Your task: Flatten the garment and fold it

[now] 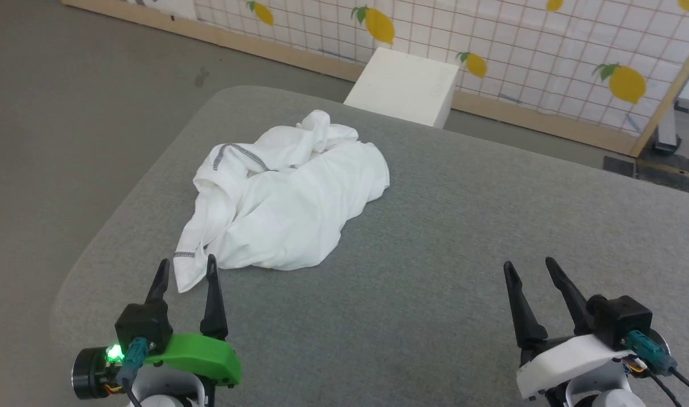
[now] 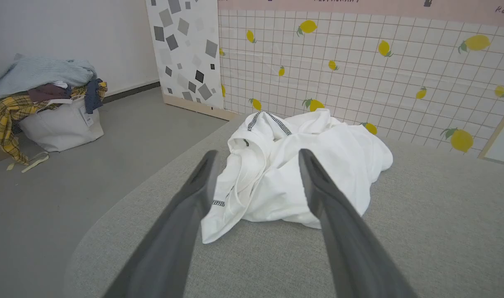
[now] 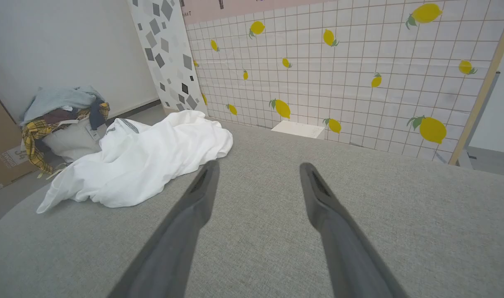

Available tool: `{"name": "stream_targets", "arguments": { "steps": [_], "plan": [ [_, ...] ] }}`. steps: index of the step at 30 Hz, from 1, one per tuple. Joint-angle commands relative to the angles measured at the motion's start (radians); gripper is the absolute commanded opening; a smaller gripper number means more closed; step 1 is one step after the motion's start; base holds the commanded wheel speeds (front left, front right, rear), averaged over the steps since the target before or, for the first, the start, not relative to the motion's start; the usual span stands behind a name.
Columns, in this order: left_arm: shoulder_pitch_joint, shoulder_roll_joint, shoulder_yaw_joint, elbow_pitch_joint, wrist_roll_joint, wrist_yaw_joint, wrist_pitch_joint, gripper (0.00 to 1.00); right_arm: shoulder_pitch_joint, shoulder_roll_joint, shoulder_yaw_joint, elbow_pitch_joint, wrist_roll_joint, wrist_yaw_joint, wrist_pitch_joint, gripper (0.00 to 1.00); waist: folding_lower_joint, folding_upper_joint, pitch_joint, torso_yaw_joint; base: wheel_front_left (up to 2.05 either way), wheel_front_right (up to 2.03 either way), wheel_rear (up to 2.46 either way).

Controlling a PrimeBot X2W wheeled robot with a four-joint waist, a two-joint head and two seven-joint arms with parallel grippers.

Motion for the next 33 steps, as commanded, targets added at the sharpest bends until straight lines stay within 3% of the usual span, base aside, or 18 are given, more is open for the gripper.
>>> {"name": "stream_targets", "arguments": {
  "steps": [1,33],
  "plan": [
    [0.016,-0.002,-0.002,0.002,-0.011,0.009,-0.012,1.00,0.009,0.000,0.004,0.006,0.011,-0.001,-0.011,1.00,0.0000,0.0000,0.004,0.017,0.00,0.00,0.00],
    [0.037,-0.003,-0.010,0.029,-0.049,0.040,-0.078,1.00,0.016,0.000,0.027,0.063,0.075,-0.001,-0.077,1.00,0.0000,0.0000,0.003,0.170,0.00,0.00,0.00]
  ]
}}
